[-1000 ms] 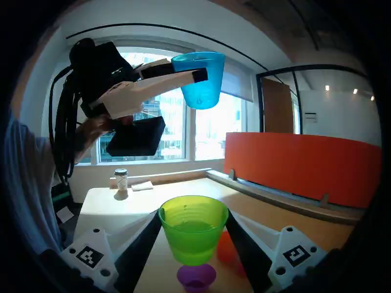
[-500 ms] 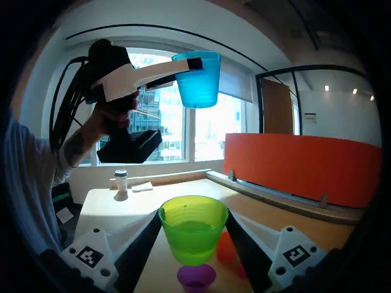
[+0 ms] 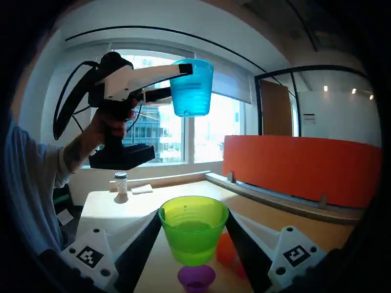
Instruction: Pour water
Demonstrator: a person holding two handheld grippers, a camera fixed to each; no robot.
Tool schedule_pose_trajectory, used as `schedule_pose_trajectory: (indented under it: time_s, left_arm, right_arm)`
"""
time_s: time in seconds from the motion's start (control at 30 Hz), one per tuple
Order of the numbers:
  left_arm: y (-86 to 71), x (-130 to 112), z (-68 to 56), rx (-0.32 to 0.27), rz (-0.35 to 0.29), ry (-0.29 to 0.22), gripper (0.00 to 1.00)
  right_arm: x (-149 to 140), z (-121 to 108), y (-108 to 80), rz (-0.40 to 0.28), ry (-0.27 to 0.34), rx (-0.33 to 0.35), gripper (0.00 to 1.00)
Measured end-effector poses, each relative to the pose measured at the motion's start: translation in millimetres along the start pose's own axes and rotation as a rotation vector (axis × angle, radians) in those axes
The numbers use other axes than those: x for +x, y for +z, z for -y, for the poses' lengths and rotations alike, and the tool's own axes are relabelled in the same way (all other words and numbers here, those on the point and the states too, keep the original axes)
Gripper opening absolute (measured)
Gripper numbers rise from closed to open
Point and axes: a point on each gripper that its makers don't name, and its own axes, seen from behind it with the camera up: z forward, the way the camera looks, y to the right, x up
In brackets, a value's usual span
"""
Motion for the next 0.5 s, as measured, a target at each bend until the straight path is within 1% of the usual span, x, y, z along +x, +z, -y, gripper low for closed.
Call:
schedule_pose_trajectory:
  time_s: [0.3,0.5]
  left_arm:
    - [-10.8,-19,4.2,0.007,0.028,-0.007,0.86]
    - [-19.4,-36,7.3,0.014,0.043,-0.030,0.86]
  right_arm:
    - [5,-8,-7.6,-0.004,0.021,-0.019,0.92]
    - [3,-15,-17.8,0.005,0.026,-0.036,0.92]
